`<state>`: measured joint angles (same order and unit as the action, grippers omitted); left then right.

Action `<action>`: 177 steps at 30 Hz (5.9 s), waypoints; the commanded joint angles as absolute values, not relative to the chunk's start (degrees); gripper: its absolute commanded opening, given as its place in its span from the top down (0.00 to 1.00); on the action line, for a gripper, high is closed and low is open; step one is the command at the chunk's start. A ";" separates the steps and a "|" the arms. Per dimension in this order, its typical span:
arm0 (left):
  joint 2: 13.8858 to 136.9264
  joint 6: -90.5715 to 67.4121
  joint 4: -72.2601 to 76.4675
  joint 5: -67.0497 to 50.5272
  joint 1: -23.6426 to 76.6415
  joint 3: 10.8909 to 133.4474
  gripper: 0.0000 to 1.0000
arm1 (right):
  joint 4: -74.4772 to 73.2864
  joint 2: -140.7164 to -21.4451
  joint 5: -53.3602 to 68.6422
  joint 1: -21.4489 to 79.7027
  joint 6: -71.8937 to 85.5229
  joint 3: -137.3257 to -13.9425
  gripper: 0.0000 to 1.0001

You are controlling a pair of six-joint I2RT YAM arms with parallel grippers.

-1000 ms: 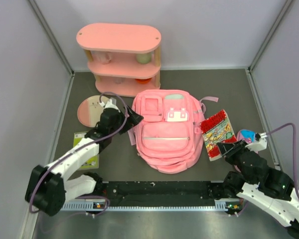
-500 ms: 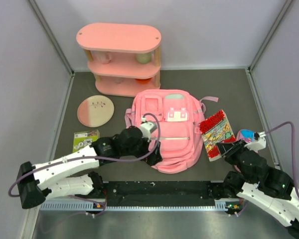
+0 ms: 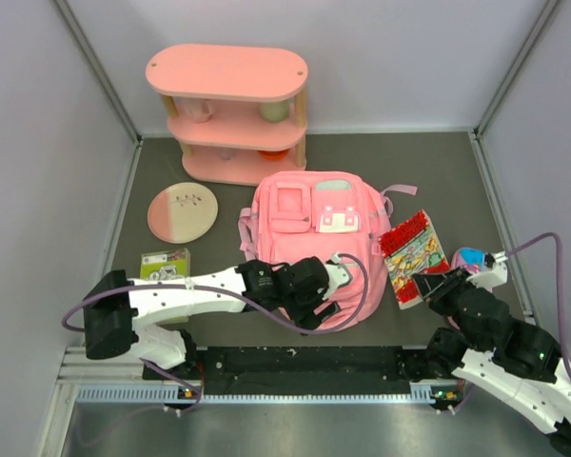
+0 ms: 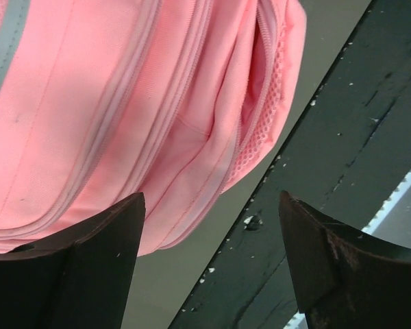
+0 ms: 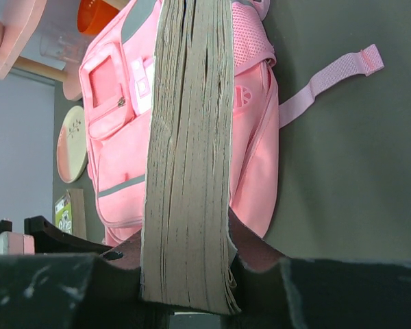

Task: Pack the student bag
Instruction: Place the book in the student bag.

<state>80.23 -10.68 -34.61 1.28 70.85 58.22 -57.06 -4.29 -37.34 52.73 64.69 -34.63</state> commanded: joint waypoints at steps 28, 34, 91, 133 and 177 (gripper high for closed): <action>80.86 -8.96 -31.03 8.26 69.43 60.82 1.00 | -53.61 -0.79 -37.88 52.65 66.53 -34.45 0.98; 77.26 -12.92 -31.46 17.39 68.38 65.03 1.00 | -56.25 1.32 -37.27 52.56 66.44 -37.26 0.99; 73.04 -23.56 -24.43 10.90 54.58 80.33 1.00 | 24.36 -54.82 -35.06 52.38 93.51 -20.82 1.00; 69.70 -24.52 -23.82 9.41 53.35 75.76 1.00 | 27.68 -83.13 -27.24 47.90 99.75 -31.90 1.00; 67.68 -29.88 -21.62 11.16 50.71 65.57 1.00 | -6.94 -23.99 -13.37 66.97 52.40 -27.85 0.16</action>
<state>69.36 -27.99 -26.57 6.57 51.66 66.11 -6.81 -24.67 -17.78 66.63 62.85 -22.96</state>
